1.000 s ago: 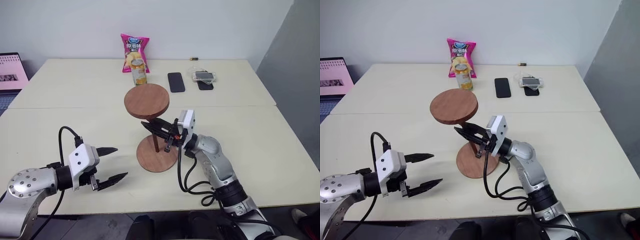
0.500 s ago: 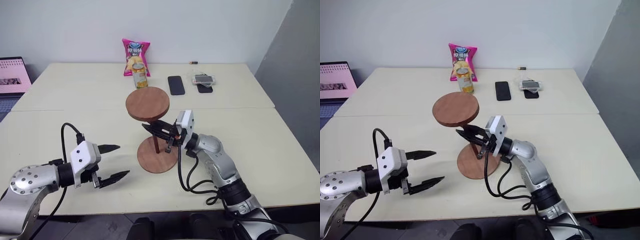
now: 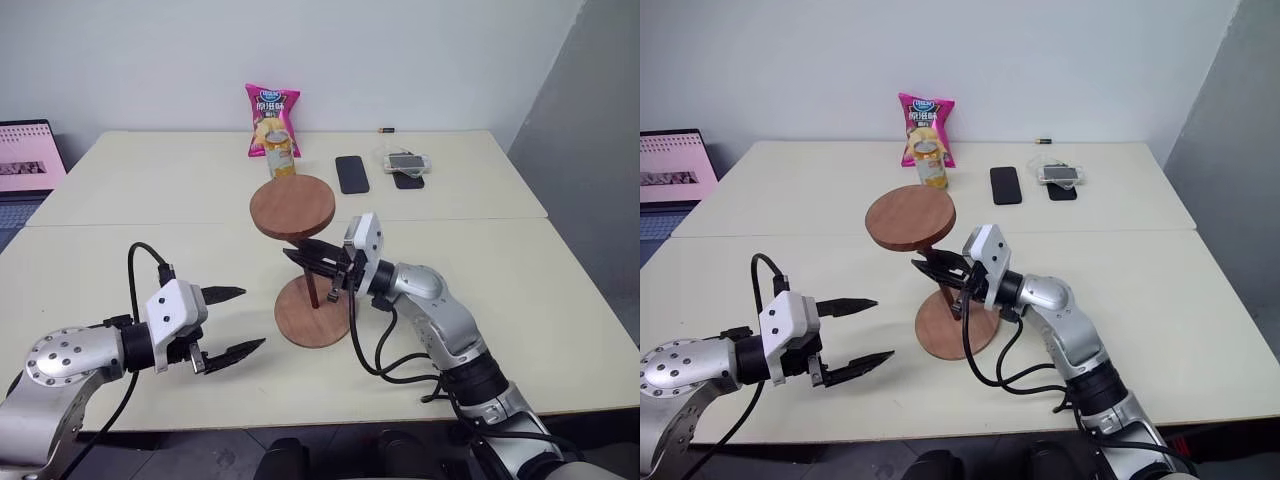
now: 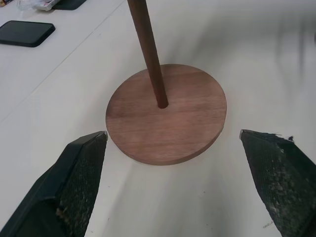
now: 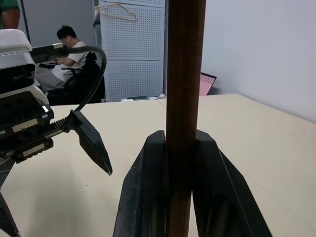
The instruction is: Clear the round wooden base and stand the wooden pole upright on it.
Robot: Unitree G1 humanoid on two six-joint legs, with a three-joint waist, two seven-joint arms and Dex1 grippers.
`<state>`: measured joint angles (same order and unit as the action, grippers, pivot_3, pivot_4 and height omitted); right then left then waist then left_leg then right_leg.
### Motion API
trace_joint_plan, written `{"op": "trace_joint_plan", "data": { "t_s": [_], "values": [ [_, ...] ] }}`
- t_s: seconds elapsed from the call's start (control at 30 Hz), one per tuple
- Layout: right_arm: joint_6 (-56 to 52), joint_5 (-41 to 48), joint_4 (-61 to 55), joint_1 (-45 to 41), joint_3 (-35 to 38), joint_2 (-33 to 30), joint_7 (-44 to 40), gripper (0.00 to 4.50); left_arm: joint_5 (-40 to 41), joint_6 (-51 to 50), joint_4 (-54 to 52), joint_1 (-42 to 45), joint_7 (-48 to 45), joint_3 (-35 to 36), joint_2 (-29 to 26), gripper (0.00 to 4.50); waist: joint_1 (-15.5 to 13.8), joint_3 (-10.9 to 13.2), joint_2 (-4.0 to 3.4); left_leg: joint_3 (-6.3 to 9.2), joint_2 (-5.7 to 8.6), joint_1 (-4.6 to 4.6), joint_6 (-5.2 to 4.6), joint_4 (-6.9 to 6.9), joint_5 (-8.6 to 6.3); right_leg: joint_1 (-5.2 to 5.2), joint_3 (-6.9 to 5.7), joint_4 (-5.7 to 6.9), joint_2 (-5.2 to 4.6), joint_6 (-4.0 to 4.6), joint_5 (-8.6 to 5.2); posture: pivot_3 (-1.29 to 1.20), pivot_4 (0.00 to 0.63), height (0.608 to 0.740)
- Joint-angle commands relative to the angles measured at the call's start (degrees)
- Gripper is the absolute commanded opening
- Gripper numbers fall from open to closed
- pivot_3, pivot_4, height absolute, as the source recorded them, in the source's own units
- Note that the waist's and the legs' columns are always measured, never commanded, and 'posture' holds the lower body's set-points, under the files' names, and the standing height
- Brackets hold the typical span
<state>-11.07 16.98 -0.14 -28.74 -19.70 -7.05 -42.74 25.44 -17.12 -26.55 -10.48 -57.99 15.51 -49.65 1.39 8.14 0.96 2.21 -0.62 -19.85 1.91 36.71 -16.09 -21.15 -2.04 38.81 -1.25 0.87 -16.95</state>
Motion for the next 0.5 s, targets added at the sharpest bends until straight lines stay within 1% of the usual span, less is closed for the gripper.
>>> {"op": "trace_joint_plan", "data": {
  "t_s": [0.03, 0.17, 0.23, 0.37, 0.4, 0.43, 0.5],
  "values": [
    [-9.21, -5.27, 7.15, 4.80, -4.33, -4.90, -0.43, 0.24, 0.04, 0.60, -1.24, 0.45, 0.50, 0.53, 0.13, 4.50, -0.01, -0.26, -0.18, 0.00, 0.00, 0.01, 0.00, -0.01, 0.00, 0.00, 0.00, -0.04, 0.00, 0.00, 0.00, 0.00, 0.150, 0.740],
    [-8.39, -4.50, 5.56, 4.65, -4.24, -4.53, -0.44, 0.24, -0.03, 0.65, -1.24, 0.40, 0.57, 0.57, 0.14, 4.50, -0.02, -0.36, -0.26, 0.00, 0.00, 0.05, -0.02, -0.11, -0.02, -0.02, 0.00, -0.20, 0.00, -0.01, -0.02, 0.00, 0.150, 0.740],
    [-8.39, -3.55, 4.09, 4.73, -5.06, -5.38, -2.85, 0.24, -0.09, 0.69, -1.20, 0.46, 0.61, 0.57, 0.14, 4.50, -0.03, -0.35, -0.26, 0.01, 0.00, 0.05, -0.02, -0.15, -0.02, -0.02, 0.00, -0.23, 0.00, -0.01, -0.03, 0.00, 0.150, 0.740],
    [-10.03, -1.87, 2.37, 5.11, -4.25, -5.15, -2.61, 0.24, -0.18, 0.71, -1.21, 0.60, 0.75, 0.59, 0.14, 4.50, -0.05, -0.36, -0.24, 0.00, 0.00, 0.05, -0.02, -0.29, -0.02, -0.03, -0.01, -0.36, 0.00, -0.02, -0.03, 0.00, 0.150, 0.740],
    [-10.13, -1.62, 1.88, 5.11, -4.24, -5.12, -2.62, 0.95, -0.20, 0.67, -1.24, 0.63, 0.78, 0.58, 0.11, 4.50, -0.05, -0.36, -0.24, 0.00, 0.00, 0.05, -0.02, -0.39, -0.02, -0.02, -0.01, -0.43, 0.00, -0.02, -0.03, 0.00, 0.150, 0.740],
    [-10.27, -1.41, 1.55, 5.13, -4.19, -5.06, -2.61, 0.99, -0.21, 0.64, -1.26, 0.65, 0.80, 0.57, 0.09, 4.50, -0.18, -0.34, -0.06, 0.00, 0.00, 0.04, -0.02, -0.42, -0.02, -0.01, -0.01, -0.45, 0.00, -0.02, -0.03, 0.00, 0.150, 0.740],
    [-10.66, -1.05, 0.72, 4.98, -4.08, -4.99, -2.91, 1.50, -0.20, 0.52, -1.28, 0.83, 0.84, 0.52, 0.01, 4.50, -0.50, 0.22, 0.31, 0.07, -0.03, -0.07, -0.02, -0.65, -0.01, -0.02, -0.13, -0.70, 0.02, -0.01, -0.01, 0.00, 0.150, 0.740]
  ]
}}
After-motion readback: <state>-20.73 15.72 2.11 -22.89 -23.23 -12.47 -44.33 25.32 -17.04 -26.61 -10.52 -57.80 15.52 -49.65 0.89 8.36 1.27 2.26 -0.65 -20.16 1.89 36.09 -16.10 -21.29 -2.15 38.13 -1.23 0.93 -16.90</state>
